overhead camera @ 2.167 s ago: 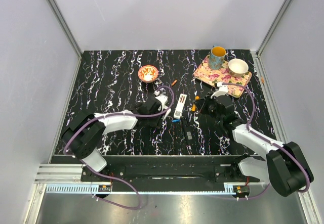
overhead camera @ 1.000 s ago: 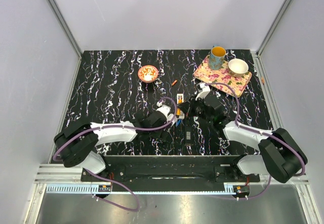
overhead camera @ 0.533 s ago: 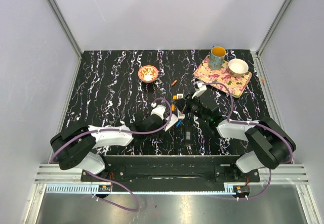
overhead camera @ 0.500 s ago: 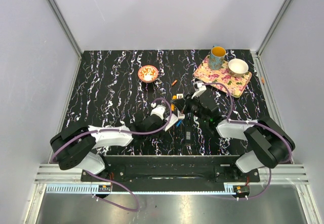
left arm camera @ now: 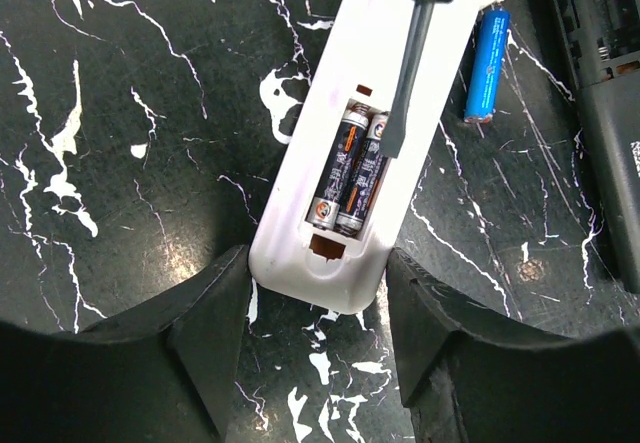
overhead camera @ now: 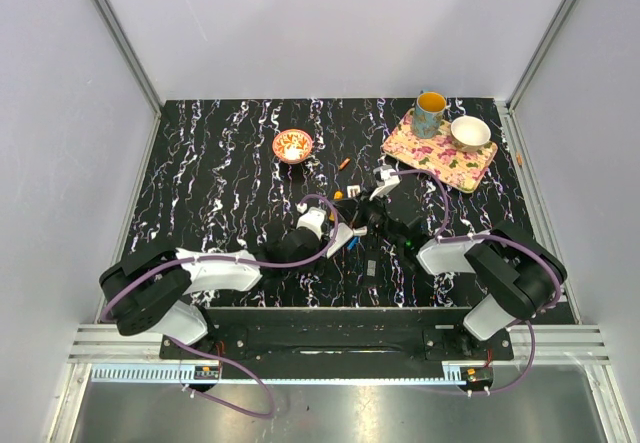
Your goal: Unload the batteries from the remote control
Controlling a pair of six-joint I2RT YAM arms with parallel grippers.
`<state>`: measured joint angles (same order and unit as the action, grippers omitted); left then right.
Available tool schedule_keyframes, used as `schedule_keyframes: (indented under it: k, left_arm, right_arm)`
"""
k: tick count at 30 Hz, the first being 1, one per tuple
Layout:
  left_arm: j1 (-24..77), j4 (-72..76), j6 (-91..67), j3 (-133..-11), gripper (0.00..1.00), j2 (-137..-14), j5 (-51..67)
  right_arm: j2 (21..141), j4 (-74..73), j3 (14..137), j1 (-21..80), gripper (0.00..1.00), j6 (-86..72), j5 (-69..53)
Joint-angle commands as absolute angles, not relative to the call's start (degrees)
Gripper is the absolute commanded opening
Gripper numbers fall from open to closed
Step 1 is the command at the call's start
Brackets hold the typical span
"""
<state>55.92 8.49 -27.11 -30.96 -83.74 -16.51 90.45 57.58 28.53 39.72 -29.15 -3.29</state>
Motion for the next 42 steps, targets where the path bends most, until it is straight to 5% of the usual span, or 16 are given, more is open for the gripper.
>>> schedule_keyframes:
  k: [1,12,42]
  left_arm:
    - [56.0,5.1,-28.5,-29.4,0.19,-87.2,-13.4]
    - [55.5,7.8,-25.8,-34.1,0.04,-92.5,-13.5]
    - [54.8,6.2,-24.8,-36.3,0.00,-95.9,-9.3]
  right_arm:
    - [89.7,60.6,28.6,41.2,0.00,-25.7,5.9]
    - [89.9,65.1,25.1,41.3,0.00,-22.9,11.6]
    - [97.1,74.2,23.9,42.4,0.00,-22.3,21.6]
